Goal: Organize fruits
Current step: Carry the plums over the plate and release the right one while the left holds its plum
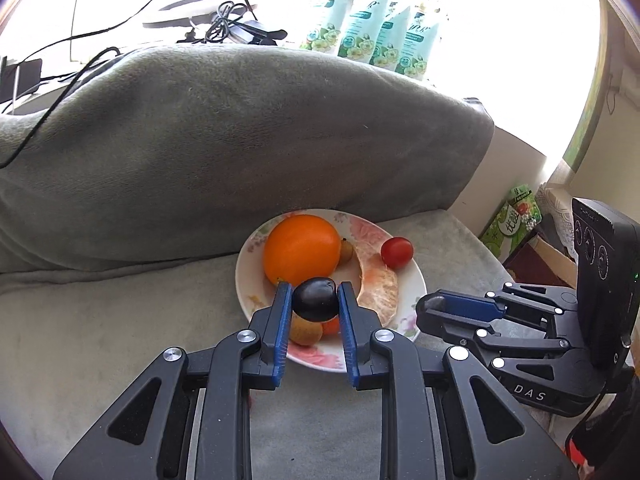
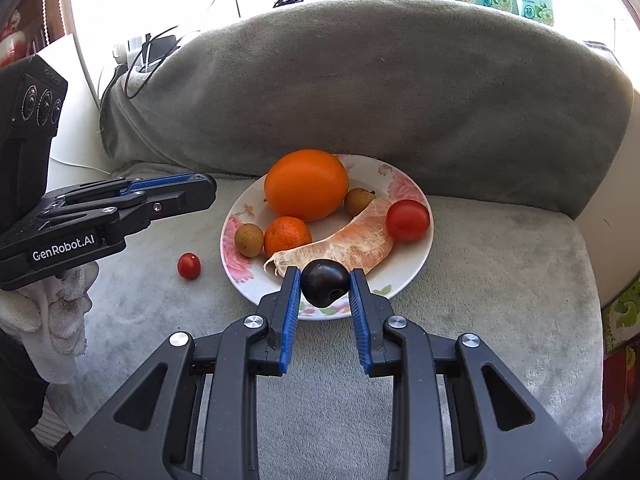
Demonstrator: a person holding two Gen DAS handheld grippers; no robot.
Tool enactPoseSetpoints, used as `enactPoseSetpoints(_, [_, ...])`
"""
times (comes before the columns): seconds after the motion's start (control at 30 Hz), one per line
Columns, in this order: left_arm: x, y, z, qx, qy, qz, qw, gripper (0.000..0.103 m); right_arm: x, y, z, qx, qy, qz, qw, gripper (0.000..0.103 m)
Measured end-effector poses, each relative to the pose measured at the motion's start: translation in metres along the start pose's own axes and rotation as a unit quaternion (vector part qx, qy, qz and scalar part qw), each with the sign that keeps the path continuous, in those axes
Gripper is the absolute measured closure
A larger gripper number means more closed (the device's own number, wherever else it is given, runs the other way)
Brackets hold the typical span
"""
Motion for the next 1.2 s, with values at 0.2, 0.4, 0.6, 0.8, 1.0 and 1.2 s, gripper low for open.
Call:
enactPoseSetpoints(0.2, [0.020,0.014,-0.015,-0.002,-0.012,-0.014,0.9998,0.082,0.002,0.001,-0.001,0.000,0.001,-0.001,1.000,0.077])
enactPoseSetpoints(0.4, [0.035,0.027,-0.027,-0.003,-0.015,-0.026,0.9995,0.082,0.001,0.001,-0.003,-0.001,0.003,0.002,1.000,0.077])
enactPoseSetpoints(0.6, [0.041,0.030,-0.034,-0.007,-0.022,-0.025,0.9994,0.082,-0.001,0.002,-0.006,-0.001,0.005,0.006,1.000,0.077])
enactPoseSetpoints(0.8, [0.043,0.032,-0.035,-0.006,-0.023,-0.028,0.9993,0.082,-0.002,0.003,-0.008,-0.001,0.006,0.009,1.000,0.077])
enactPoseSetpoints(1.0, [0.044,0.036,-0.036,-0.004,-0.025,-0.032,0.9992,0.082,0.001,0.001,-0.006,0.002,0.006,0.005,1.000,0.077])
enactPoseSetpoints(1.2, [0.044,0.037,-0.035,0.001,-0.023,-0.035,0.9991,0.081,0.004,0.000,-0.007,0.002,0.007,0.002,1.000,0.076])
Point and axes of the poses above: each gripper's, at about its wrist camera, not at the fingertips, and z roughly against the way its jaws point, x to its right, y to its top, the point moved 4 cm from there along -z, roughly the way its jaws point, and after that the axes turned 11 degrees about y, right-handed, at the moved point
